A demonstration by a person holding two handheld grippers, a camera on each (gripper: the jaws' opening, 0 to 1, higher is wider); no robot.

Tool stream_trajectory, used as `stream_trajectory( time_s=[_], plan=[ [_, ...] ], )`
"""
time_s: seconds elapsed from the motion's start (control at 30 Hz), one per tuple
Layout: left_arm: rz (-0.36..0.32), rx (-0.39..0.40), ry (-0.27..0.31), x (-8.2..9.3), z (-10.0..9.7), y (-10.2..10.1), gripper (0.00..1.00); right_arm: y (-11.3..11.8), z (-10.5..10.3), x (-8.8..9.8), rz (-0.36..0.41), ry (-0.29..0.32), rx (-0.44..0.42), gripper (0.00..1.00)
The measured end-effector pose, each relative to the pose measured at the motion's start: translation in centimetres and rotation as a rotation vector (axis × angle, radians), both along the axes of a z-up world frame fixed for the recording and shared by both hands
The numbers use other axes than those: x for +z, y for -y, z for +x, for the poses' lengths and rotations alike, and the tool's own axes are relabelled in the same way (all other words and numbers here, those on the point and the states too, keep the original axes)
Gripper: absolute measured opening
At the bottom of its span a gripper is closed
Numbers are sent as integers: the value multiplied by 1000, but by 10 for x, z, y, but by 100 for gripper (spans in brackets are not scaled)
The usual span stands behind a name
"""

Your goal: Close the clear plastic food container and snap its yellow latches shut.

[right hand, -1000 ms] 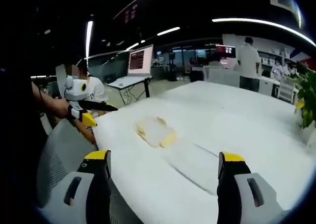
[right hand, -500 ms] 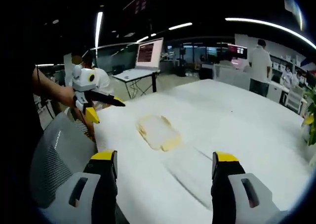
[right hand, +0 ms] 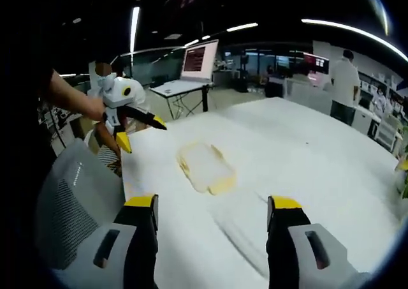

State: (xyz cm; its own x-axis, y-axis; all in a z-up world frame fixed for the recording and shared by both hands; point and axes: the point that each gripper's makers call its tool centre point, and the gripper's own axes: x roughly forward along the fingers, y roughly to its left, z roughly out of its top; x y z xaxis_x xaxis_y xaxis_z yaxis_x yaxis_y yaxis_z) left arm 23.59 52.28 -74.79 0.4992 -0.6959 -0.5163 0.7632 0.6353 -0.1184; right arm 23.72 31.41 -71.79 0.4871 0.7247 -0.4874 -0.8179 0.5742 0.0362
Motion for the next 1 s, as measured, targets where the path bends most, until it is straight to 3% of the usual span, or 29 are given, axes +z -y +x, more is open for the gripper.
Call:
stream_trajectory(
  time_s=[0.27,0.4,0.7,0.87,1.0],
  plan=[
    [45,-20,-19,-7,11,-9,78,-12,7,-8,-43,-4,55,64],
    [100,-70,-25,-16,16,-12,79,-21,13,-18,-81,-17,78,62],
    [131,-110,-42,-23,36,-20,76,-36,26,-29,-109,-24,112,58],
    [158,-127,-46,-27,46,-26,75,-40,33,-35,-137,-14,129,61],
    [185,-152,-52,-32,54,-30,73,-41,35,-47,-187,-50,157,54]
  ],
)
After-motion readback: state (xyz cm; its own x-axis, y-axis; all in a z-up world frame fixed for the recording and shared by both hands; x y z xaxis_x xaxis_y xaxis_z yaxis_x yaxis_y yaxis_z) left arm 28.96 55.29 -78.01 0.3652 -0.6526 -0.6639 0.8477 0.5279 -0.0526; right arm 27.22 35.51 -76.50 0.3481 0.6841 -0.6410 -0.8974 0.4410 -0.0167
